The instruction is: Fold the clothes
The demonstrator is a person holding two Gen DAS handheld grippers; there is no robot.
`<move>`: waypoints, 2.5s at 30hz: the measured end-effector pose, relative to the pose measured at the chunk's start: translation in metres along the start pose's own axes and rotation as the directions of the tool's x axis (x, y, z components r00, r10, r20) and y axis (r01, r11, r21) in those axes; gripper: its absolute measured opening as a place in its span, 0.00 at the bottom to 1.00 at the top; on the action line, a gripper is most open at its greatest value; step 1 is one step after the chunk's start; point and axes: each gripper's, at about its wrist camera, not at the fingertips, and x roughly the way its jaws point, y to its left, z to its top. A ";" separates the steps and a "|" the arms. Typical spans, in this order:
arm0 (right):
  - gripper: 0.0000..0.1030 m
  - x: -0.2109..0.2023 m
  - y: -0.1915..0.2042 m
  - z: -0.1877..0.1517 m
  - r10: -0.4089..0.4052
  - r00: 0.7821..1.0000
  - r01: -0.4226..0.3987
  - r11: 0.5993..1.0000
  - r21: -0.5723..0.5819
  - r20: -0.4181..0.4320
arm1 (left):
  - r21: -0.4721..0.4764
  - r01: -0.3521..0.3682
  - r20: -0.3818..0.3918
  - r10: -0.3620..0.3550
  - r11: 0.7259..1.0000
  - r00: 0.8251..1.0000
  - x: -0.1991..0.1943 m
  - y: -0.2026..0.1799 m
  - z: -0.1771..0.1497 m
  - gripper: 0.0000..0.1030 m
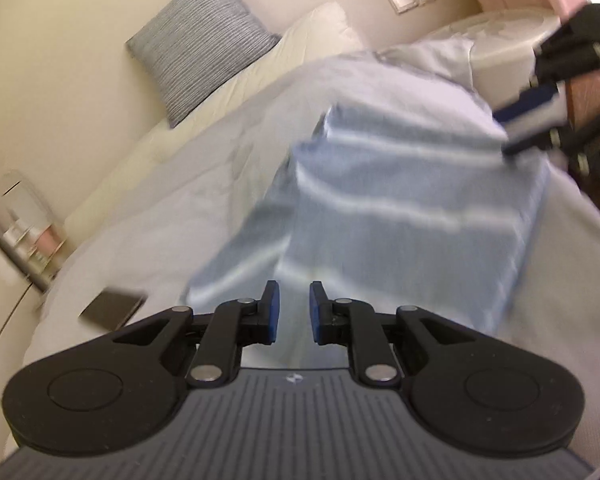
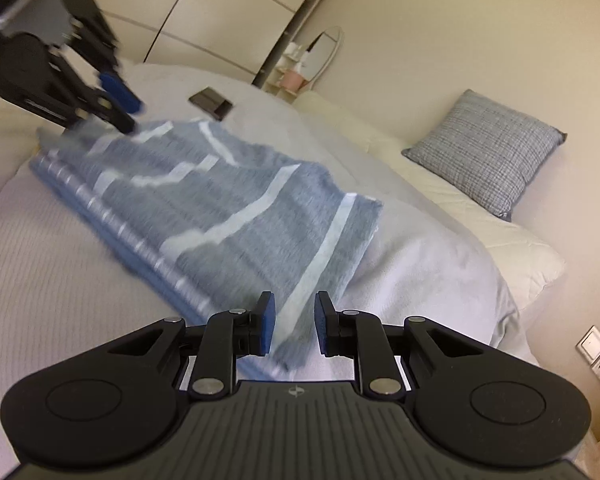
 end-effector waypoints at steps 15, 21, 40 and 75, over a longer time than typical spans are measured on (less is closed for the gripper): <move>0.21 0.048 -0.031 0.005 -0.020 0.999 0.020 1.000 0.000 -0.030 | -0.212 0.118 -0.023 -0.125 0.970 0.992 0.132 0.049 0.022 0.21; 0.21 0.055 -0.037 0.031 0.005 0.999 -0.005 1.000 0.012 0.035 | -0.336 0.045 -0.023 -0.056 0.941 0.998 0.103 0.081 -0.001 0.21; 0.20 0.193 -0.067 0.070 -0.007 0.991 0.008 1.000 0.001 -0.135 | -0.456 -0.099 -0.139 0.039 0.884 0.990 0.106 0.113 -0.066 0.22; 0.25 -0.028 -0.057 0.003 0.186 0.982 -0.143 0.836 0.530 -0.029 | -0.592 -0.156 -0.107 0.115 0.791 0.988 -0.096 0.013 -0.092 0.23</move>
